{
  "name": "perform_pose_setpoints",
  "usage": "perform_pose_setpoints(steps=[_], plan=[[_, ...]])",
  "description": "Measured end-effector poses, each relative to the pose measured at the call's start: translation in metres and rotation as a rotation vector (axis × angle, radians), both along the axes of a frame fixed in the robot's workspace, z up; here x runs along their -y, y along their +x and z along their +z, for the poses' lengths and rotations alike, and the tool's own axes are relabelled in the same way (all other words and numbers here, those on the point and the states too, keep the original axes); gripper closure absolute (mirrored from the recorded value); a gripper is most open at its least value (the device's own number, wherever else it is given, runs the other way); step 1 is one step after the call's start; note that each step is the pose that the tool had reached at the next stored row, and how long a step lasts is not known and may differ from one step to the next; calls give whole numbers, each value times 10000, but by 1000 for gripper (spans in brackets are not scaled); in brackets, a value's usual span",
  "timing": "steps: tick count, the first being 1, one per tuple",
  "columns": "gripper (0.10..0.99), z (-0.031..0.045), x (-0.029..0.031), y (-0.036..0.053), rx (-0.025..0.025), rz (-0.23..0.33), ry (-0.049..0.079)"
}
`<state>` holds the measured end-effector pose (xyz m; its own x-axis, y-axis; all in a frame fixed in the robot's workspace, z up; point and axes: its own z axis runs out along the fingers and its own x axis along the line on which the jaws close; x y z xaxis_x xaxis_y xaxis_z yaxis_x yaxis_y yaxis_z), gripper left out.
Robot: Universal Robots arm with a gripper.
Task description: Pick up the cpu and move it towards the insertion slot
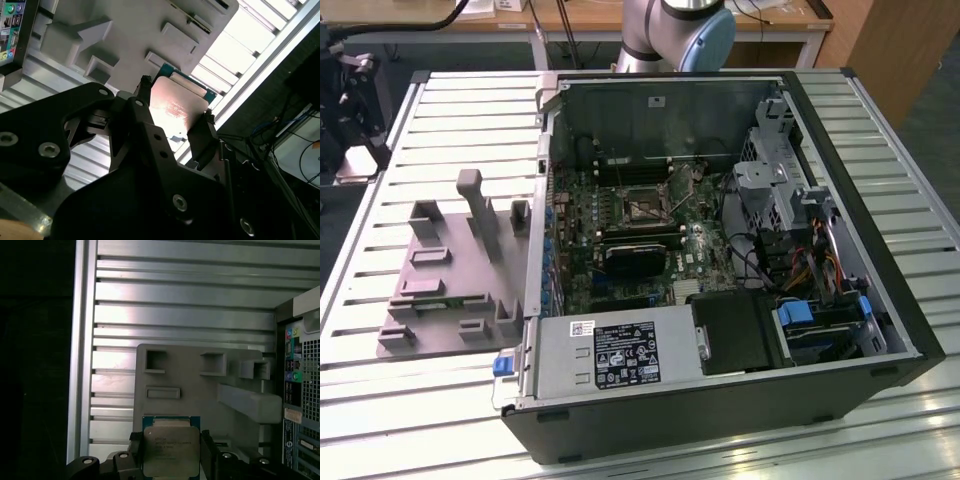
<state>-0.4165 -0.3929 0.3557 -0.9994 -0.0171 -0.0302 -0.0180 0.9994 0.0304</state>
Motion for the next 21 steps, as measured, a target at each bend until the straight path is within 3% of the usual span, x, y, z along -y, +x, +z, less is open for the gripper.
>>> perform_pose_setpoints(steps=[16,21], plan=[[545,295,-9,0,27,0,-1],[545,315,-9,0,32,-1,0]])
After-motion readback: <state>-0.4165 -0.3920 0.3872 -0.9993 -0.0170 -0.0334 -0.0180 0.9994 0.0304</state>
